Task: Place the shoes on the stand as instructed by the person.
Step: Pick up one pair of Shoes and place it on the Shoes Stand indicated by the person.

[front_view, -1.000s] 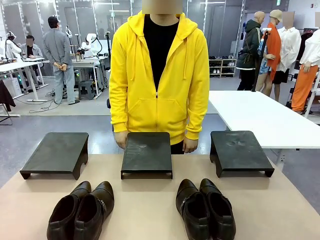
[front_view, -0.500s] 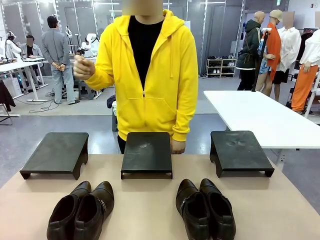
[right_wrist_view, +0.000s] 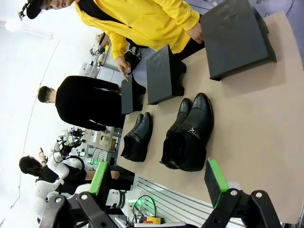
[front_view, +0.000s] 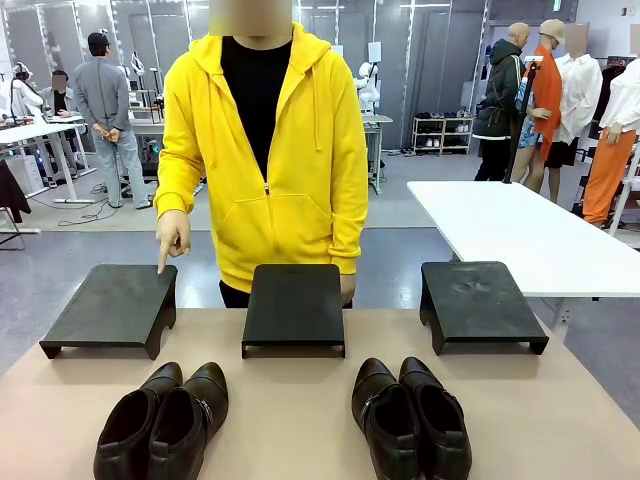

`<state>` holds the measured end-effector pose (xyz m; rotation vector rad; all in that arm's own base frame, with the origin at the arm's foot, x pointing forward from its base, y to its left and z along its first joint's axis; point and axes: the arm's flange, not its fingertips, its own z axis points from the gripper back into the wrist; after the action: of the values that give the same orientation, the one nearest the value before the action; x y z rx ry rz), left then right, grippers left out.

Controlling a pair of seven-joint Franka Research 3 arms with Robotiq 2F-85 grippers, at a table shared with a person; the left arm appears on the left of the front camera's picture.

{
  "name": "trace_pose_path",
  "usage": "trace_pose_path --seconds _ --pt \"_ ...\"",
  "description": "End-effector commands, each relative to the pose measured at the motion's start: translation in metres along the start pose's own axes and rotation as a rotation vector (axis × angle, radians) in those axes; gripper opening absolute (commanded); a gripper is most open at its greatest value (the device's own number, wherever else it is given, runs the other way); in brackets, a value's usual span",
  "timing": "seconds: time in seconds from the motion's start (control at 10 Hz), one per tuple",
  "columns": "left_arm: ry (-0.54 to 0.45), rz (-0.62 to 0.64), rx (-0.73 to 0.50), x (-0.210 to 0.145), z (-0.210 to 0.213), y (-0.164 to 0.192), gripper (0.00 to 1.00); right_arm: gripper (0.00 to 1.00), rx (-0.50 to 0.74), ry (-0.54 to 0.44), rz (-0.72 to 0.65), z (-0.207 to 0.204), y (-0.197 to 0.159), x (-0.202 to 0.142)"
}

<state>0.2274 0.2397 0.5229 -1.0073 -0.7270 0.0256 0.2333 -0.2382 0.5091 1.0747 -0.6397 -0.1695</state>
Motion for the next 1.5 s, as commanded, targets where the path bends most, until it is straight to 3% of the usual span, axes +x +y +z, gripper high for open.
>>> trace_pose_path --seconds 0.0,0.8,1.1,1.4 --pt "0.0 -0.017 -0.011 0.0 0.001 -0.002 1.0 1.0 0.006 0.0 0.005 0.003 0.001 0.002" --pt "0.0 0.0 0.0 0.0 0.0 0.0 1.0 1.0 0.006 0.0 0.005 0.003 0.001 0.002" --pt "0.194 -0.1 0.094 0.051 -0.04 -0.062 1.0 1.0 0.006 0.0 0.005 0.003 0.001 0.002" --pt "0.451 -0.274 0.184 0.08 -0.125 -0.148 1.0 1.0 0.006 0.0 0.005 0.003 0.001 0.002"
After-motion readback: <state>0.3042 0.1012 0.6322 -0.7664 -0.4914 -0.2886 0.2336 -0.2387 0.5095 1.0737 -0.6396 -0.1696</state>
